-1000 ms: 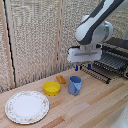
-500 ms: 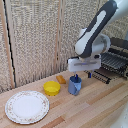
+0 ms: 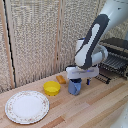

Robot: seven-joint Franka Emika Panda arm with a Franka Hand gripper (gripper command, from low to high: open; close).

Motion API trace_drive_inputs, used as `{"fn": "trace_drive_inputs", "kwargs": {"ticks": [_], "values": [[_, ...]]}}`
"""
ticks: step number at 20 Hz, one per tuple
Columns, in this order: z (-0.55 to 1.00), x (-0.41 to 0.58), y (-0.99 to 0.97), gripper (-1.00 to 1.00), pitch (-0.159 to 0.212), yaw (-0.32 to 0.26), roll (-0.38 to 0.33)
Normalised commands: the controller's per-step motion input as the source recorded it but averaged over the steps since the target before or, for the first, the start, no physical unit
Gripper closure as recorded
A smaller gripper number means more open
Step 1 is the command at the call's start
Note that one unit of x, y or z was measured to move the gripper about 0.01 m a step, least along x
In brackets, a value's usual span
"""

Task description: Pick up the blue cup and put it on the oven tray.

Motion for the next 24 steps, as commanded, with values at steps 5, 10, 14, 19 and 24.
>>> {"fn": "trace_drive_inputs", "kwargs": {"ticks": [5, 10, 14, 19, 24], "values": [[0.00, -0.002, 0.09, 1.00, -0.081, -0.009, -0.014], [0.00, -0.026, 0.06, 1.00, -0.114, -0.027, -0.010], [0.00, -0.096, 0.02, 1.00, -0.102, -0.028, 0.000], [0.08, -0.148, 0.01, 1.00, -0.025, -0.038, 0.001], [0.73, 0.182, -0.01, 1.00, -0.013, -0.149, 0.008]]}}
